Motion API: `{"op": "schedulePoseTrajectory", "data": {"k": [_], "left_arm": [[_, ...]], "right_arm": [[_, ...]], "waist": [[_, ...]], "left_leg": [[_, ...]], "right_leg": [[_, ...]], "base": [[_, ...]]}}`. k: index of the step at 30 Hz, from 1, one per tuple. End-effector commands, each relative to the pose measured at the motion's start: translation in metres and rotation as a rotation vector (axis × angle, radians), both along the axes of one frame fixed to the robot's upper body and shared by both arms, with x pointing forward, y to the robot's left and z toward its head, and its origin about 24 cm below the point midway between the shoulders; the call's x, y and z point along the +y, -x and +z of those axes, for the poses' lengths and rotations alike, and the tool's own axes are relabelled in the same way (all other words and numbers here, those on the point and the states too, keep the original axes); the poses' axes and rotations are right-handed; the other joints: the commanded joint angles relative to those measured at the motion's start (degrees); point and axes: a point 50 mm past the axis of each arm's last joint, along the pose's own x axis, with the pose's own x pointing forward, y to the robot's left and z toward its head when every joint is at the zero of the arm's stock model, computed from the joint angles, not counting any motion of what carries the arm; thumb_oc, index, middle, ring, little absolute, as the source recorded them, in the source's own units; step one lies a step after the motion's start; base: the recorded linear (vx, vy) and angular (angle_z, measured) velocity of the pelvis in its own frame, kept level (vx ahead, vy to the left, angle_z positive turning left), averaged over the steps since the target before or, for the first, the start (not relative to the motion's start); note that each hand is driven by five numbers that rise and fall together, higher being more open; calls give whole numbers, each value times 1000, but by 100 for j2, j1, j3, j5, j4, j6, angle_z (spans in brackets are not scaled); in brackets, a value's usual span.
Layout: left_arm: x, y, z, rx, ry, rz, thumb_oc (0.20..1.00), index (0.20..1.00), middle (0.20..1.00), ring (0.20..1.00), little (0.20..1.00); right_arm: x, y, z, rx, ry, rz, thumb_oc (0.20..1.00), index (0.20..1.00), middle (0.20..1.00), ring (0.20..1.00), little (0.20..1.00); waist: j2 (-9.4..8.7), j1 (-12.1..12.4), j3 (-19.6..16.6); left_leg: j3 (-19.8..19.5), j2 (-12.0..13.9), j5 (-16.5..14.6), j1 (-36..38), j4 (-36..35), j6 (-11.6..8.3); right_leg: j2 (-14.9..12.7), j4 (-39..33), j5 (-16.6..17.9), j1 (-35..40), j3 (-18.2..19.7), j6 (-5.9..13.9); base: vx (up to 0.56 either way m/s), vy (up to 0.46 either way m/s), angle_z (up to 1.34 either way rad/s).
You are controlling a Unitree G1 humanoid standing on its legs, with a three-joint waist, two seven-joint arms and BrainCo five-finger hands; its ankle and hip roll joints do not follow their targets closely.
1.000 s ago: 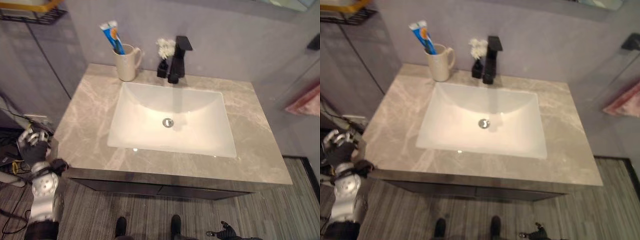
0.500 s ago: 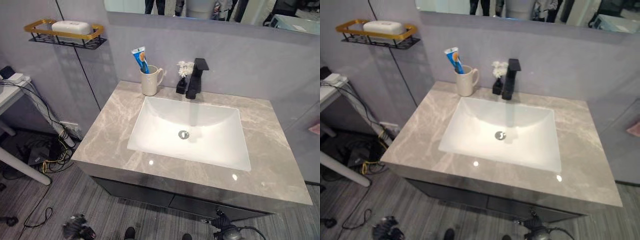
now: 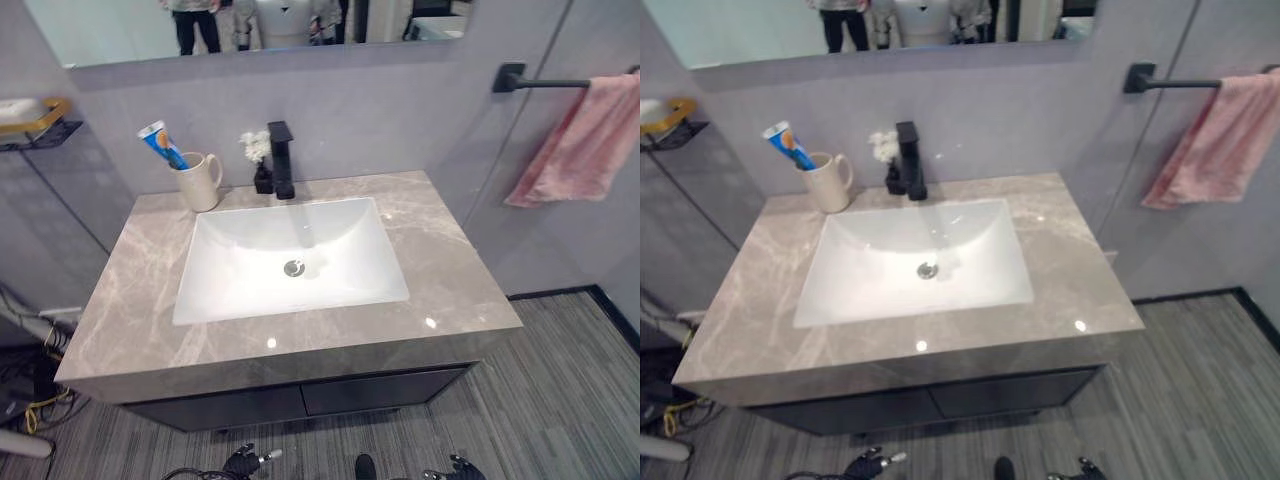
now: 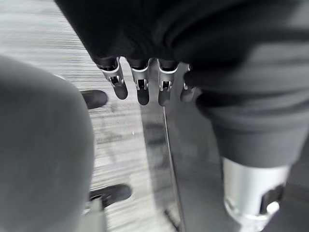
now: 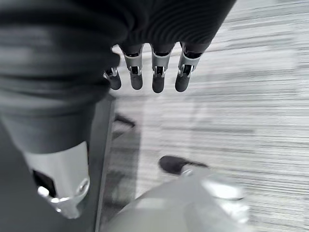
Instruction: Put brush and paste in cup on sink, flatten towel.
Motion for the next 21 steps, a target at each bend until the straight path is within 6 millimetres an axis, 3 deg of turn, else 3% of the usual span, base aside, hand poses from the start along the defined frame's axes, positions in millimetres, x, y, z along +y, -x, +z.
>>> {"op": "schedulePoseTrajectory", "data": {"k": [1,5,7,14,21], "left_arm": [[20,-13,7,-68,-54,-33,1000,1000,1000,1000,1000],[20,-16,7,-73,-74,-89,1000,1000,1000,1000,1000],[22,-18,8,-83,-86,-111,1000,1000,1000,1000,1000],[27,-26,13,-115,-121,-194,1000,1000,1000,1000,1000],[29,-52,31,-245,-173,-370,1000,1000,1000,1000,1000]], "right_arm": [[9,-25,2,-59,-21,5,1000,1000,1000,1000,1000],[-8,-25,5,-14,46,16,1000,1000,1000,1000,1000],[-7,-28,5,-10,46,40,1000,1000,1000,1000,1000],[-4,-24,3,19,31,37,1000,1000,1000,1000,1000],[0,-26,3,-65,-27,-134,1000,1000,1000,1000,1000]], "waist": [[-488,126,97],[-378,157,90],[-375,175,110],[-461,192,168],[-620,21,274]], "left_leg": [[-282,-746,435,-502,358,170],[-315,-1091,78,-448,512,334],[-279,-1213,-16,-450,587,401],[-86,-1541,-293,-330,787,645],[103,-1800,-502,-513,1071,767]], "right_leg": [[-89,285,-386,128,36,263],[-303,105,-77,19,426,421],[-389,158,-7,-76,545,480],[-597,585,-17,-256,758,630],[-924,554,347,-493,1024,876]], "base": [[-46,96,-57],[-34,242,-37],[-63,234,-24],[-34,198,-12],[-114,184,-11]]}}
